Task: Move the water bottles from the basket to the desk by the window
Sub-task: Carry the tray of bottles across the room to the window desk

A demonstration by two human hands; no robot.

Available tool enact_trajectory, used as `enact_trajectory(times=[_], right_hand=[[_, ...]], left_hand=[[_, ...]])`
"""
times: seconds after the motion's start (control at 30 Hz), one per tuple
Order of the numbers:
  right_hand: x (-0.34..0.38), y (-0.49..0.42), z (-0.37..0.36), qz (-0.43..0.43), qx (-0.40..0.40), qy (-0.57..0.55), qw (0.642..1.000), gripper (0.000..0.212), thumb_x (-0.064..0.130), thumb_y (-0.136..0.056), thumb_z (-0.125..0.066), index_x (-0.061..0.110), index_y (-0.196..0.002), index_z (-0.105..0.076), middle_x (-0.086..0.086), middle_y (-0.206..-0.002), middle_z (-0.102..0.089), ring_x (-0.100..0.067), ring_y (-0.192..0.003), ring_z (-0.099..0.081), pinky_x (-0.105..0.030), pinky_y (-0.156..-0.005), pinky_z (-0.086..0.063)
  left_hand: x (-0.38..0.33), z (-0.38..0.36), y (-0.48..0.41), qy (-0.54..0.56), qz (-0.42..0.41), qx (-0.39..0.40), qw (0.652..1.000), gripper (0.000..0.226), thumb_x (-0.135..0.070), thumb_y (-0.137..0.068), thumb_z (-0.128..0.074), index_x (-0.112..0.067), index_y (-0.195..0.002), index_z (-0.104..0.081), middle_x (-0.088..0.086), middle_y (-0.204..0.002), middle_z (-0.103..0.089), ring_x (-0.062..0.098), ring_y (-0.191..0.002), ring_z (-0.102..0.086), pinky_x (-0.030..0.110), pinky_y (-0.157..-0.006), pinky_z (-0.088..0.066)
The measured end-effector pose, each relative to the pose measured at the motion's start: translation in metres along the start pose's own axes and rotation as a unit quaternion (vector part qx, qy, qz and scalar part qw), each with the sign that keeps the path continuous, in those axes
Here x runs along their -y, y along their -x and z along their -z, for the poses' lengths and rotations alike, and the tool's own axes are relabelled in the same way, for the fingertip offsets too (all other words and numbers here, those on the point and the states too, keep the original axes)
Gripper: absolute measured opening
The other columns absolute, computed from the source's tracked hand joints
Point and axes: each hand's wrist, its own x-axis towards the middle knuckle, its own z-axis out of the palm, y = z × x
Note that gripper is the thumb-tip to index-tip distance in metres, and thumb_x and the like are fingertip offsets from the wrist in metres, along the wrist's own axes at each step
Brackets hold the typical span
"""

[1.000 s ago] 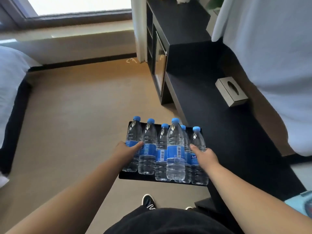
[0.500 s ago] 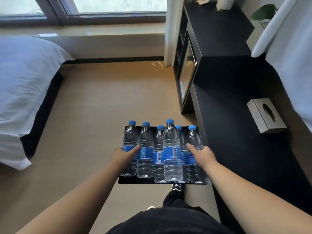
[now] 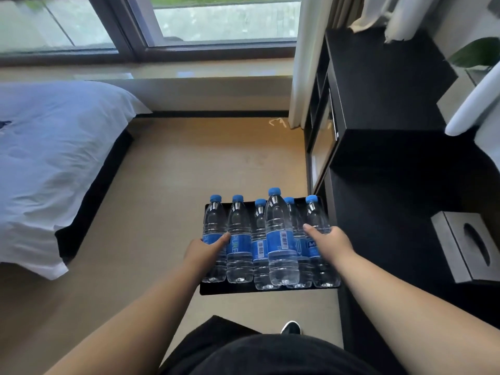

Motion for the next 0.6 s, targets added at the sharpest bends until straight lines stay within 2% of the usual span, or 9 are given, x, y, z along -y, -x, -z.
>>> enact_trajectory(times=[0.07,0.2,0.33,0.5,0.6], right_hand=[[0.012,-0.014,0.006,0.003,0.0,0.004,1.0,0.056,0.064,-0.085,-0.074,0.012,-0.104,-0.071,-0.006,-0.092,-0.074,-0.022,-0.08,-0.069,-0.029,-0.057,-0.043],[0.033,-0.039,0.009,-0.003,0.002,0.019,1.0,0.06,0.067,-0.084,-0.072,0.01,-0.104,-0.069,-0.006,-0.092,-0.074,-0.024,-0.081,-0.071,-0.031,-0.058,-0.046],[0.056,-0.067,0.006,-0.003,0.003,0.027,1.0,0.062,0.068,-0.084,-0.072,0.01,-0.107,-0.068,-0.007,-0.095,-0.074,-0.025,-0.084,-0.071,-0.033,-0.062,-0.049],[0.093,-0.108,-0.004,-0.009,-0.01,0.037,0.999,0.067,0.07,-0.084,-0.07,0.009,-0.112,-0.064,-0.009,-0.106,-0.071,-0.027,-0.091,-0.069,-0.037,-0.071,-0.053],[0.127,-0.137,-0.011,-0.002,-0.022,0.028,0.999,0.058,0.067,-0.086,-0.071,0.011,-0.101,-0.068,-0.01,-0.099,-0.073,-0.025,-0.084,-0.069,-0.036,-0.067,-0.053]], left_hand=[[-0.011,-0.004,-0.011,0.013,0.01,0.006,1.0,0.059,-0.071,-0.067,-0.078,-0.018,-0.092,-0.074,0.009,-0.089,-0.079,0.03,-0.086,-0.076,0.051,-0.082,-0.063],[-0.031,-0.006,-0.034,0.026,0.012,-0.001,1.0,0.064,-0.076,-0.061,-0.077,-0.019,-0.088,-0.074,0.006,-0.084,-0.078,0.027,-0.084,-0.076,0.047,-0.079,-0.062],[-0.051,-0.001,-0.067,0.039,0.016,0.007,0.999,0.067,-0.077,-0.055,-0.079,-0.019,-0.089,-0.075,0.007,-0.084,-0.08,0.028,-0.082,-0.077,0.051,-0.082,-0.064],[-0.084,0.008,-0.123,0.033,0.017,0.019,0.999,0.061,-0.072,-0.063,-0.082,-0.018,-0.09,-0.073,0.008,-0.086,-0.079,0.029,-0.084,-0.076,0.051,-0.082,-0.063],[-0.113,0.019,-0.162,0.033,0.016,0.039,0.999,0.063,-0.073,-0.061,-0.081,-0.019,-0.092,-0.075,0.004,-0.084,-0.08,0.026,-0.081,-0.077,0.049,-0.082,-0.064]])
